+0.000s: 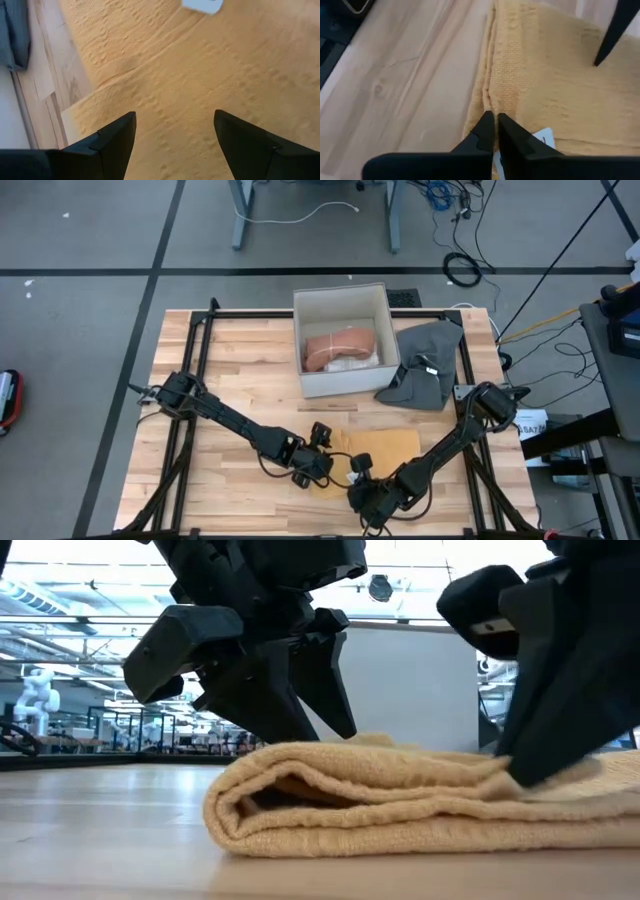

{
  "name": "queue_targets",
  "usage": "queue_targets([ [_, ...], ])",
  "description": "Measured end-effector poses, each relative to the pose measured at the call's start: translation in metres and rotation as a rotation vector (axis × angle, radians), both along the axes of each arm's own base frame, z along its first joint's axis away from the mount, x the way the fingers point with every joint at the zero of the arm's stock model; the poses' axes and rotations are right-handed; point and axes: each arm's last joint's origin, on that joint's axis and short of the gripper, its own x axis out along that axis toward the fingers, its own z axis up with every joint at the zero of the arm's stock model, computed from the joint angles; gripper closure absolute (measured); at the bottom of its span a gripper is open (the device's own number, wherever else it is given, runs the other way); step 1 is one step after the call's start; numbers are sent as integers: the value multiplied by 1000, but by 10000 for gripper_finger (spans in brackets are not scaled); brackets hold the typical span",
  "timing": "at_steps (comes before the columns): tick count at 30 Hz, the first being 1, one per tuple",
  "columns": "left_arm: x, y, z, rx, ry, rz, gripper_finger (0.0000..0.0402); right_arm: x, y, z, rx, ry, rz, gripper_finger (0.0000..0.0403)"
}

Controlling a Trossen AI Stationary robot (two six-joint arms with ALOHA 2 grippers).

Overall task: Fold towel
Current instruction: Fold the orange towel

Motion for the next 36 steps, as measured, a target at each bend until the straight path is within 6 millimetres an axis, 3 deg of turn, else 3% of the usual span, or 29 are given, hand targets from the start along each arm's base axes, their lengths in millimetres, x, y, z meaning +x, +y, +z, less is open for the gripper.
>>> queue_targets([
  [4,0,0,0,0,0,0,127,-1,0,-1,15,16,-12,377],
  [12,0,1,0,-1,-2,2,127,-12,5,2,-52,-9,-59,275],
  [16,2,0,1,-10,-21,3,127,-14,5,2,-27,-6,-102,247],
  [21,5,2,3,-38,-43,0,127,-28,9,12,-4,14,-136,249],
  [27,11,3,6,-98,-84,-19,127,-61,14,26,-14,87,-202,265],
  [36,25,10,3,-185,-143,-39,127,-110,23,23,-58,255,-325,268],
])
